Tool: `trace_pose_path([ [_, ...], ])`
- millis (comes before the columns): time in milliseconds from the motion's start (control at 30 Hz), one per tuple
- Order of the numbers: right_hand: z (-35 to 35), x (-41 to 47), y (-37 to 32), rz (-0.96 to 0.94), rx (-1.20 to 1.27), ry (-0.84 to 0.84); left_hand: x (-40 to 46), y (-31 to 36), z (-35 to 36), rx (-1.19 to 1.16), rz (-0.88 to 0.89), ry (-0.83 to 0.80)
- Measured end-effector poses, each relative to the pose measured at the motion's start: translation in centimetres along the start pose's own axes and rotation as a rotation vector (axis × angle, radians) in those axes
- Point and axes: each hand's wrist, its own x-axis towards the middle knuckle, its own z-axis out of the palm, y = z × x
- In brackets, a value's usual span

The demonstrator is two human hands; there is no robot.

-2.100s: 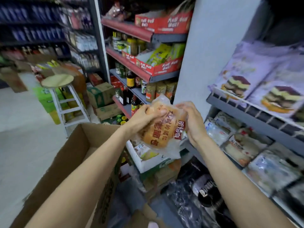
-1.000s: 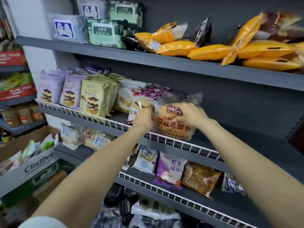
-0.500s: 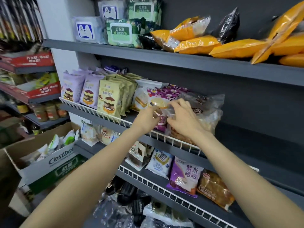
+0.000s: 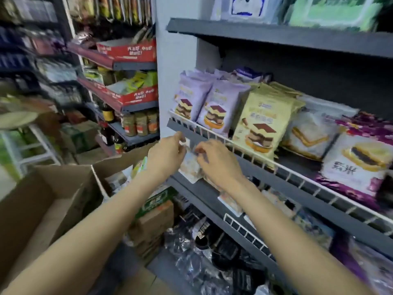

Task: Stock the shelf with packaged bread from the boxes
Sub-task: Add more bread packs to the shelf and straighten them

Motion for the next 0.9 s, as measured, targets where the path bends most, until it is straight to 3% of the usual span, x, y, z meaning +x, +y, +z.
trace_pose_path([
  [167,10.9,7.7,-3.7,-0.011,0.014,-0.180,2.4,-13.1,1.1,0.014,-0.200,-0.048],
  [333,21.6,15.6,-3.3,0.096,0.068,-0.375,7.0,-23.1,5.6,0.099,-0.340,-0.271],
  [467,30.7,22.3,0.6,0.266,0.181,-0.548,12.3,-29.3,10.5,0.267,-0.259,-0.506],
  [667,39.8,29.2,6.7,0.505,0.303,-0.690,18.2,-35.3,17.7,0.464,0.060,-0.800],
  [800,42.8,31.4,8.4,0.506,0.204,-0.751,20.4,-37.4,21.2,0.285,-0.039,-0.925],
  [900,44.0,32.3,8.8,0.507,0.107,-0.760,21.1,-38.3,22.5,0.230,-0.080,-0.823],
])
